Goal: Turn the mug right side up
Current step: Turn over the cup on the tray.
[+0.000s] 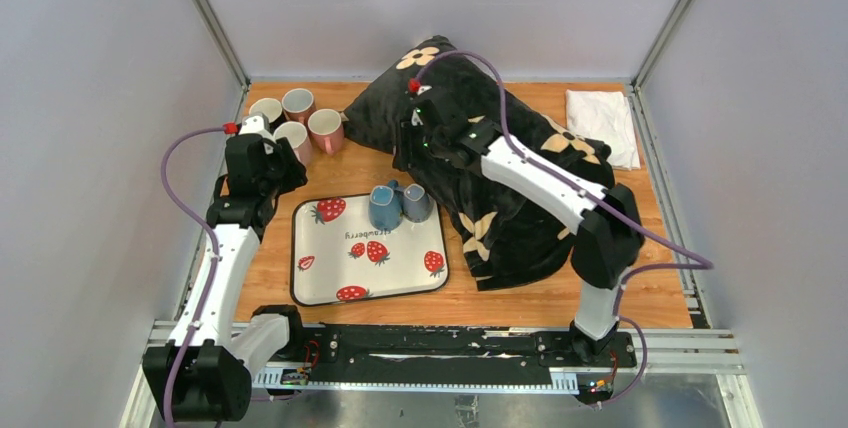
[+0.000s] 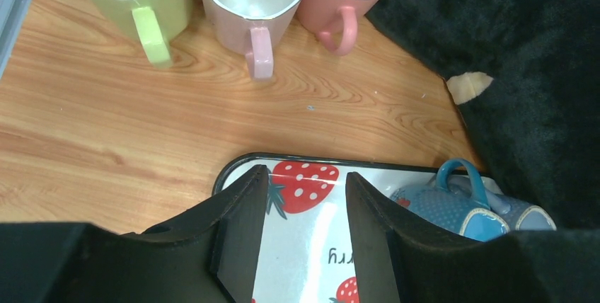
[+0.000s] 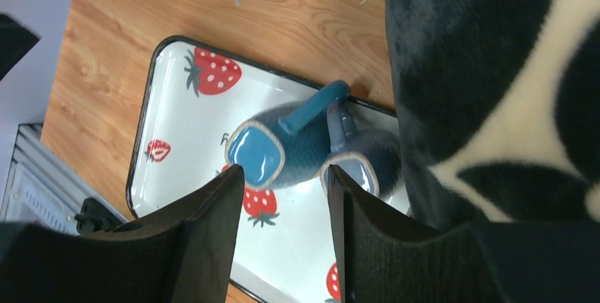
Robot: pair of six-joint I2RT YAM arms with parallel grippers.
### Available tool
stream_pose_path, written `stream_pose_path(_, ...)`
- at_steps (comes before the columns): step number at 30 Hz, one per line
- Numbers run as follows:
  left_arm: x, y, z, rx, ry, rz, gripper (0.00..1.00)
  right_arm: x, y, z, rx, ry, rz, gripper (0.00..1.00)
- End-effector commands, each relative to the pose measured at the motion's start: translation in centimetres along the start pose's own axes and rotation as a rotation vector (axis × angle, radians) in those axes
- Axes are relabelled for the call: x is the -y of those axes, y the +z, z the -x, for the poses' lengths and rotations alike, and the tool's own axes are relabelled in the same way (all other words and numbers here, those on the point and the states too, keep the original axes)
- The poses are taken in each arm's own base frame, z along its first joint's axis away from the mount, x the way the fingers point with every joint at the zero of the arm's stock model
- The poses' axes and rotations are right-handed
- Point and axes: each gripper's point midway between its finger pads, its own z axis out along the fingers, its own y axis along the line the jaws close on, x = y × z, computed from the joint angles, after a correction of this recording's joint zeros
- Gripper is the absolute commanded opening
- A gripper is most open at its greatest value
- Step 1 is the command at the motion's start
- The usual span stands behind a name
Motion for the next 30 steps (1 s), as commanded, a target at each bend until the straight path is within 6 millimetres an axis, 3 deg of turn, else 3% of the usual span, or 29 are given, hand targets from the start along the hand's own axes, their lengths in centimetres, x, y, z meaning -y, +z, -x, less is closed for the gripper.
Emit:
stream_pose_path(1, 0.4, -0.4, 0.6, 0.023, -0.006, -0.018, 0.51, 0.3, 2.1, -1.8, -0.147, 0.037, -0.085, 0.52)
stream_pose_path(7, 0.5, -0.5, 0.6, 0.024, -0.008, -0.018, 0.51, 0.9, 5.8, -3.3, -0.259, 0.029, -0.133, 0.52)
stream_pose_path(14, 0.5, -0.5, 0.7, 0.024, -0.012, -0.018, 0.51, 1.1, 8.2, -5.0, -0.324, 0.032, -0.128, 0.51)
stream_pose_path(30, 0.5, -0.4, 0.6, 0.024, -0.015, -0.018, 0.51, -1.7, 9.7, -7.5, -0.399, 0.011, -0.036, 0.46)
